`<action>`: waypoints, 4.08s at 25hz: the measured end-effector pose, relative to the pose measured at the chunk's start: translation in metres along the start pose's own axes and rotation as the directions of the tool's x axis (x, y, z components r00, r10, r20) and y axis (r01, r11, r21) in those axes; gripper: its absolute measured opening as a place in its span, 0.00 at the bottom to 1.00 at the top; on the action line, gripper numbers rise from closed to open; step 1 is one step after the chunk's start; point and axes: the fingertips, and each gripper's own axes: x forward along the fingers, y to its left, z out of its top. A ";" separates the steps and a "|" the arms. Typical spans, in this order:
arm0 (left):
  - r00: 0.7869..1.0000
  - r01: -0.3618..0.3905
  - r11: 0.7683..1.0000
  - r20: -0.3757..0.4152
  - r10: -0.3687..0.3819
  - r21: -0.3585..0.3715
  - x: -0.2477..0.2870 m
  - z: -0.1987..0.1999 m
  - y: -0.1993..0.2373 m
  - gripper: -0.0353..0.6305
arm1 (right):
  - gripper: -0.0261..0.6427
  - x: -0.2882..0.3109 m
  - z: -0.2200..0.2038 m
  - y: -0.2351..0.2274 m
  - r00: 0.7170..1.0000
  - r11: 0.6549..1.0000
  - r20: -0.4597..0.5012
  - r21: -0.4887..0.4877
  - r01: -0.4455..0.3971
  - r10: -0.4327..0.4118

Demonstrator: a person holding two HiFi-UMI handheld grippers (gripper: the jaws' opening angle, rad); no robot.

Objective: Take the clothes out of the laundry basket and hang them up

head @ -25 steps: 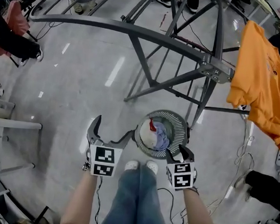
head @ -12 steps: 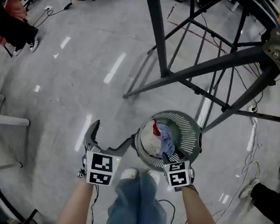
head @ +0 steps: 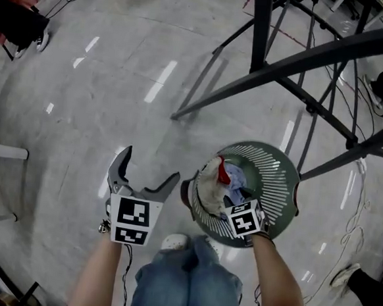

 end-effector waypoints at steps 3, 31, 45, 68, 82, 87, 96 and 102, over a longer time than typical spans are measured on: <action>1.000 -0.014 1.000 0.019 0.014 0.017 0.015 -0.008 0.008 0.84 | 0.34 0.037 -0.007 -0.004 0.999 1.000 -0.044 -0.005 -0.015 0.015; 0.998 -0.008 1.000 -0.065 0.007 -0.004 -0.075 0.058 -0.002 0.81 | 0.06 -0.108 0.031 0.001 0.999 0.995 -0.046 -0.097 -0.033 0.029; 0.997 0.035 0.999 -0.065 -0.036 -0.026 -0.194 0.181 -0.023 0.79 | 0.06 -0.313 0.083 0.012 0.999 0.994 -0.012 -0.106 -0.040 0.039; 0.979 0.174 0.982 0.097 -0.180 0.070 -0.287 0.372 -0.060 0.73 | 0.06 -0.634 0.216 0.006 0.977 0.903 0.206 -0.427 0.042 0.052; 0.912 0.310 0.887 0.158 -0.379 0.342 -0.268 0.483 -0.123 0.68 | 0.06 -0.808 0.229 -0.019 0.974 0.607 0.219 -0.768 0.205 -0.053; 0.858 0.408 0.788 0.102 -0.503 0.461 -0.263 0.508 -0.182 0.64 | 0.06 -0.854 0.224 -0.033 0.949 0.569 0.288 -0.762 0.310 -0.130; 0.561 0.731 0.417 -0.127 -0.818 0.540 -0.301 0.482 -0.299 0.63 | 0.06 -0.912 0.223 -0.055 0.858 0.620 0.465 -0.612 0.491 -0.221; 0.355 0.845 0.209 -0.225 -0.907 0.492 -0.324 0.460 -0.340 0.65 | 0.06 -0.923 0.205 -0.059 0.850 0.664 0.468 -0.560 0.496 -0.240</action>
